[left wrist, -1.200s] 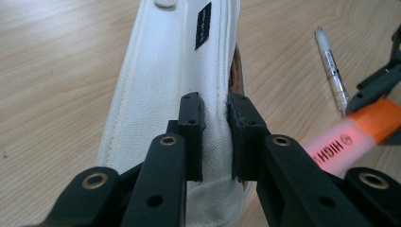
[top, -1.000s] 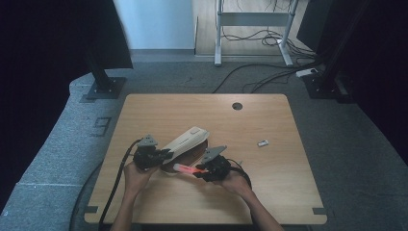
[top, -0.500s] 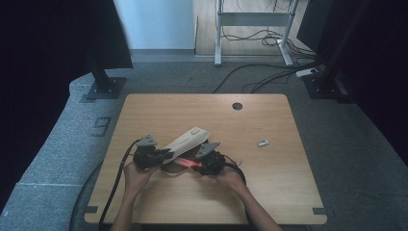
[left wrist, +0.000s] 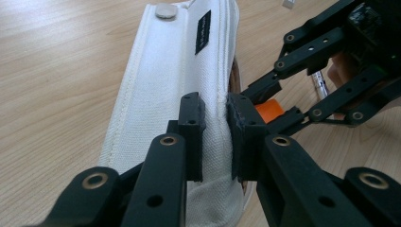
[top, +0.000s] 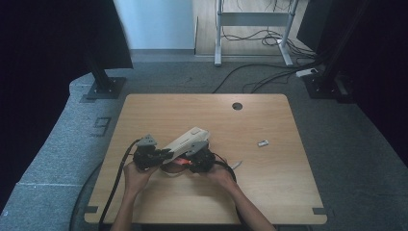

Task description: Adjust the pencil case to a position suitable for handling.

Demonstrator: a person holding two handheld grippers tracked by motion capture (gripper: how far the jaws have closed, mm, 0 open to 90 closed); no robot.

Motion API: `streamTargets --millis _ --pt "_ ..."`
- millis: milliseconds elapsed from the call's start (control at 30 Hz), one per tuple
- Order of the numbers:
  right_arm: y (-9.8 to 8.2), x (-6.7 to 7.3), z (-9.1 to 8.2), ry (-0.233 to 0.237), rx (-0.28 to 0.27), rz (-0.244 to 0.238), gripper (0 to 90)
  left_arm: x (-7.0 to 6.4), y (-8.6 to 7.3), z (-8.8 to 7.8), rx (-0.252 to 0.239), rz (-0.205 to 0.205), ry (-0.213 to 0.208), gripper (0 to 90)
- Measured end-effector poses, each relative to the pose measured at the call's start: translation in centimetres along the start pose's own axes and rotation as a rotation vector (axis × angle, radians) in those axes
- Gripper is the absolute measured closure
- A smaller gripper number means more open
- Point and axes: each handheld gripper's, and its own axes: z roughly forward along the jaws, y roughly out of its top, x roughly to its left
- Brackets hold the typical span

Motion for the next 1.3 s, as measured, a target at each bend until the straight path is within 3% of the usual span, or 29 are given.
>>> streamTargets --millis 600,733,967,1100,1300 --pt "0.6 0.1 2.5 0.026 0.011 0.005 65.3 0.0 0.0 0.0 0.002 0.005 0.004 77.0" --pt "0.6 0.1 2.4 0.029 0.018 0.01 64.5 0.0 0.0 0.0 0.004 0.007 0.0 77.0" --pt "0.7 -0.2 1.5 0.041 0.008 0.034 54.5 0.1 0.0 0.0 0.005 0.009 -0.002 76.9" --pt "0.6 -0.2 1.0 0.045 0.017 0.022 53.7 0.0 0.0 0.0 0.006 0.01 -0.001 76.8" --pt "-0.4 -0.5 0.6 0.003 0.067 0.005 55.5 0.1 0.0 0.0 0.006 0.009 -0.005 76.7"
